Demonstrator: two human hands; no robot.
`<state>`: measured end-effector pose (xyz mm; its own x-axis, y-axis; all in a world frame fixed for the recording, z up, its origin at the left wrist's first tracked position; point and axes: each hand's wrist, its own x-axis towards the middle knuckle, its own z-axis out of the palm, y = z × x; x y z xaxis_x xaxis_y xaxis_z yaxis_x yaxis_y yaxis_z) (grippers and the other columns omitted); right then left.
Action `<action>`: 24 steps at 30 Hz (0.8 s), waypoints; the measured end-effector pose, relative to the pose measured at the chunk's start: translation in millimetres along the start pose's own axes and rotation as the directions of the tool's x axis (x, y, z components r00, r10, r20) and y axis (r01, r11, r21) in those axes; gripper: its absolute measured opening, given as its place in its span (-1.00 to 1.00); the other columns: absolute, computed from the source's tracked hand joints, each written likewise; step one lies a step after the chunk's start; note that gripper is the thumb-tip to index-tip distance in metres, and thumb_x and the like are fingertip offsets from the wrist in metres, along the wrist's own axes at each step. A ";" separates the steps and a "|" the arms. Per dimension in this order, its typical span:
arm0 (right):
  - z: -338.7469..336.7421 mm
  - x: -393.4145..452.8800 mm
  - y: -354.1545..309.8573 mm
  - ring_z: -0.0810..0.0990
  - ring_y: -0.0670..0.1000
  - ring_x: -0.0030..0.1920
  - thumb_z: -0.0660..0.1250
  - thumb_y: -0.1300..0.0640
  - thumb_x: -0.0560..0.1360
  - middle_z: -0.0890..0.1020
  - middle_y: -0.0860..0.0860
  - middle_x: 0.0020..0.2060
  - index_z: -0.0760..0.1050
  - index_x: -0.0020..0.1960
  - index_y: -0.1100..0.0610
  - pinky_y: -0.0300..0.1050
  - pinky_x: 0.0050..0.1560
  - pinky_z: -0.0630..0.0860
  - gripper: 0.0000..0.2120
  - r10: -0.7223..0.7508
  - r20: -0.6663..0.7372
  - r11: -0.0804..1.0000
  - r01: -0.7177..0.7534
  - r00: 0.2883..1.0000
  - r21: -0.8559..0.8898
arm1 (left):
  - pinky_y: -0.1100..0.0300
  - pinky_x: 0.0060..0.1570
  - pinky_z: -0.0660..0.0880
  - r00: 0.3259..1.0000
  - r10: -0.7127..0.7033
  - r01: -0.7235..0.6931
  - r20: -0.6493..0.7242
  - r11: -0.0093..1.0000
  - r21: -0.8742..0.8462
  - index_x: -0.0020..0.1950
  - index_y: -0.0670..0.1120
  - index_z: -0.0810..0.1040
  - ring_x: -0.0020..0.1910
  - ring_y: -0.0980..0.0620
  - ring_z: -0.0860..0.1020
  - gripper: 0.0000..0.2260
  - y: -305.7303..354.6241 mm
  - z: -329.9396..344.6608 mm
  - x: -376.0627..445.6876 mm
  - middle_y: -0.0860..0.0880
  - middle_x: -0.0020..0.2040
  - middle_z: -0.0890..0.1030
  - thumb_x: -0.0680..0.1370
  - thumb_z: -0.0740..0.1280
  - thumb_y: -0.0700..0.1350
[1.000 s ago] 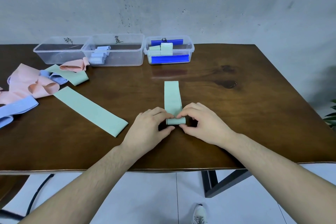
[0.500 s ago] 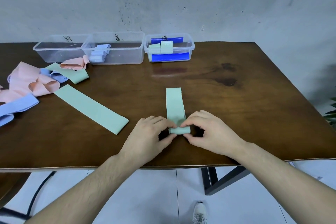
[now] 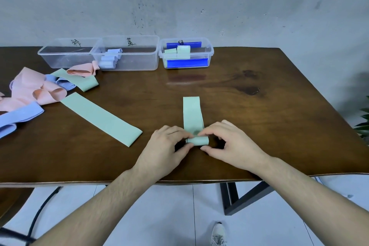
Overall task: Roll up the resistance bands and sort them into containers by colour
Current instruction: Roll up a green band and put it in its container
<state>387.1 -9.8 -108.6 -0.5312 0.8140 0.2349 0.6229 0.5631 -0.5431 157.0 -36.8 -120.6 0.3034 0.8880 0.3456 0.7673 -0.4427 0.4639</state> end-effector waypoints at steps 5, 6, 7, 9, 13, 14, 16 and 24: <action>1.6 3.9 3.2 0.42 -0.16 0.06 0.40 -0.08 0.51 0.57 -0.27 0.02 0.63 0.18 -0.10 -0.19 0.10 0.46 -0.74 -0.010 -0.032 0.999 0.008 0.999 -0.053 | 0.11 0.03 0.51 1.000 -0.001 0.001 0.002 1.000 -0.003 0.20 0.07 0.62 0.00 0.14 0.51 -0.78 2.3 -0.8 2.3 0.16 0.07 0.56 0.56 0.39 0.01; 1.3 5.3 3.6 0.42 -0.16 0.06 0.40 -0.09 0.51 0.57 -0.27 0.02 0.64 0.18 -0.09 -0.18 0.10 0.47 -0.74 -0.006 -0.031 0.999 0.004 0.999 -0.047 | 0.14 0.00 0.50 1.000 0.011 -0.011 0.000 1.000 -0.001 0.19 0.06 0.62 -0.02 0.13 0.52 -0.79 2.5 -0.9 2.6 0.14 0.08 0.55 0.55 0.40 -0.01; 1.3 6.2 3.9 0.42 -0.17 0.06 0.39 -0.09 0.51 0.56 -0.27 0.02 0.63 0.18 -0.10 -0.16 0.10 0.48 -0.74 -0.005 -0.030 0.999 0.004 1.000 -0.036 | 0.17 -0.02 0.48 1.000 0.021 -0.021 0.003 1.000 0.011 0.17 0.06 0.63 -0.03 0.12 0.53 -0.79 2.5 -0.9 2.8 0.13 0.08 0.54 0.55 0.42 -0.02; 1.6 7.5 5.1 0.42 -0.17 0.06 0.39 -0.10 0.51 0.56 -0.27 0.02 0.63 0.18 -0.10 -0.15 0.10 0.48 -0.74 -0.006 -0.029 1.000 0.005 1.000 -0.024 | 0.18 -0.03 0.46 1.000 0.024 -0.025 0.015 0.998 0.050 0.16 0.06 0.63 -0.03 0.10 0.54 -0.78 1.9 0.5 3.3 0.12 0.09 0.56 0.53 0.44 -0.03; 1.8 9.7 6.6 0.42 -0.14 0.07 0.40 -0.10 0.51 0.55 -0.28 0.04 0.62 0.20 -0.11 -0.15 0.12 0.48 -0.73 0.000 -0.026 0.999 -0.001 1.000 -0.044 | 0.14 -0.01 0.49 1.000 0.008 -0.009 0.014 0.996 0.083 0.19 0.08 0.63 -0.01 0.12 0.53 -0.76 0.8 0.9 5.3 0.13 0.10 0.59 0.53 0.44 0.00; 1.8 9.6 6.5 0.42 -0.14 0.08 0.40 -0.09 0.52 0.54 -0.28 0.06 0.61 0.22 -0.11 -0.16 0.13 0.47 -0.72 -0.007 -0.024 0.999 0.006 1.000 -0.050 | 0.14 0.00 0.49 1.000 0.004 -0.005 0.015 0.996 0.088 0.20 0.08 0.63 0.01 0.12 0.52 -0.76 0.7 0.3 6.3 0.14 0.11 0.60 0.54 0.43 0.01; 1.8 9.1 6.7 0.42 -0.13 0.10 0.42 -0.07 0.52 0.53 -0.26 0.10 0.59 0.24 -0.11 -0.19 0.15 0.46 -0.70 -0.021 -0.018 0.998 0.020 1.000 -0.053 | 0.12 0.02 0.48 1.000 0.000 -0.002 0.021 0.995 0.096 0.22 0.09 0.63 0.03 0.12 0.52 -0.75 0.3 -0.6 7.8 0.15 0.11 0.60 0.55 0.41 0.03; 0.1 13.4 4.8 0.44 -0.17 0.04 0.45 -0.04 0.51 0.58 -0.25 0.06 0.62 0.20 -0.08 -0.18 0.11 0.49 -0.73 -0.003 -0.010 0.998 0.003 1.000 -0.058 | 0.16 0.10 0.42 0.998 -0.013 0.008 0.068 0.997 0.075 0.26 0.13 0.57 0.10 0.16 0.51 -0.73 -1.3 -2.3 12.4 0.17 0.17 0.51 0.56 0.38 0.06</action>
<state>383.0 3.8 -108.1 -0.5273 0.8136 0.2450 0.6539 0.5727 -0.4944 158.4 -25.4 -115.0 0.3306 0.9002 0.2835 0.8100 -0.4248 0.4043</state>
